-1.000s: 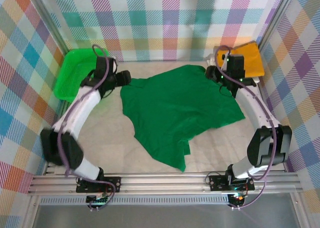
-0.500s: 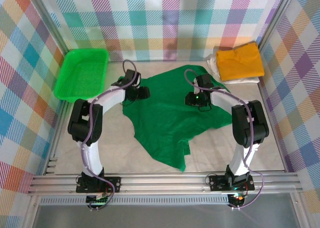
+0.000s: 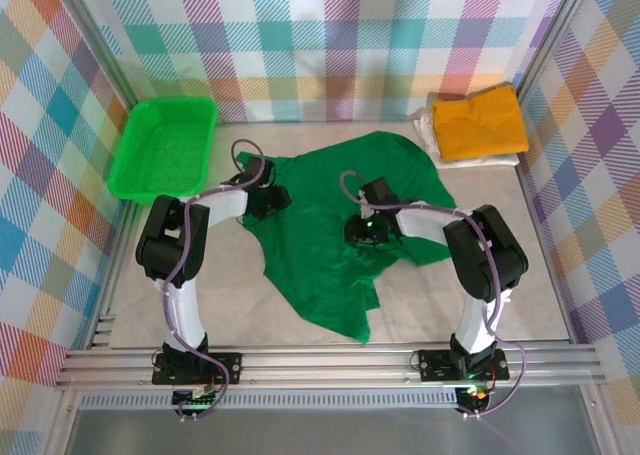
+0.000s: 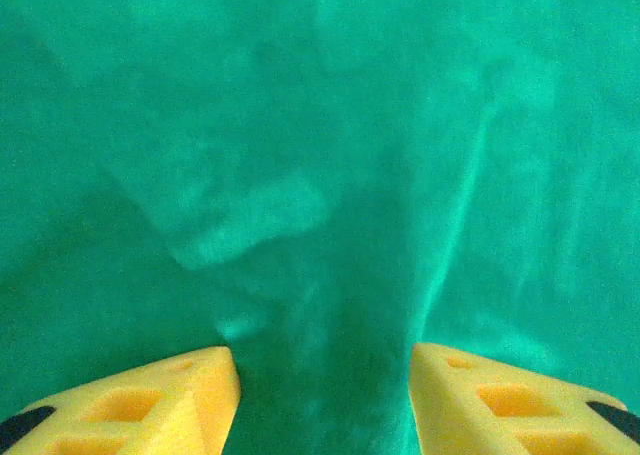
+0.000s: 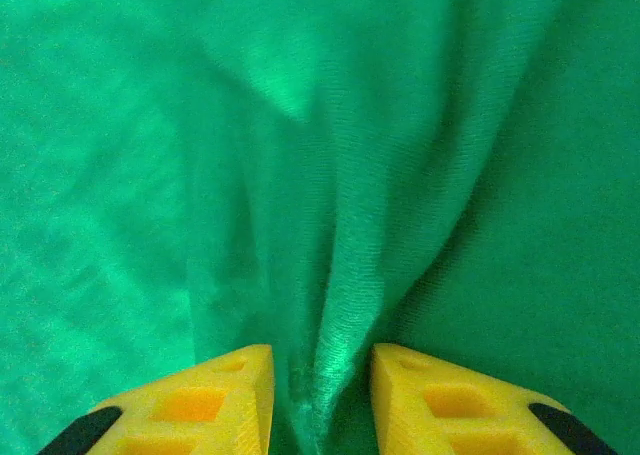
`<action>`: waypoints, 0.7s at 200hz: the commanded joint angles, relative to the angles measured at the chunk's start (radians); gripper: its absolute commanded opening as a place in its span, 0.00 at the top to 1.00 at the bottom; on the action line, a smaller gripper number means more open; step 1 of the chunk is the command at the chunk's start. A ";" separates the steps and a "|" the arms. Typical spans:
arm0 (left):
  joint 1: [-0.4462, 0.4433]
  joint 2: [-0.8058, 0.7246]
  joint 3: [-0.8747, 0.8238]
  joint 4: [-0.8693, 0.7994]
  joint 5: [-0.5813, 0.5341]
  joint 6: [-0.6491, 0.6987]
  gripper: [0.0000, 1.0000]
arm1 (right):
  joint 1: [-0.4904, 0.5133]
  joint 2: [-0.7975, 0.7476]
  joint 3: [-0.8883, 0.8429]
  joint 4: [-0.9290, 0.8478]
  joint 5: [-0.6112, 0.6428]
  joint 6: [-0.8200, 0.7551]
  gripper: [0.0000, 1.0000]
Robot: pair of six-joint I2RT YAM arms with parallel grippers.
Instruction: Fold and stack the t-shirts
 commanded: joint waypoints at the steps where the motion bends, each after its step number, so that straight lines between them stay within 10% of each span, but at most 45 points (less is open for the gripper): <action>1: 0.039 0.101 0.097 -0.141 -0.060 0.031 0.51 | 0.089 -0.006 -0.053 0.002 -0.150 0.105 0.68; 59: 0.073 0.295 0.468 -0.297 -0.090 0.182 0.51 | 0.235 -0.029 0.006 0.026 -0.311 0.152 0.61; 140: 0.067 0.181 0.616 -0.367 -0.080 0.278 0.54 | -0.085 -0.094 0.185 -0.110 -0.036 0.039 0.55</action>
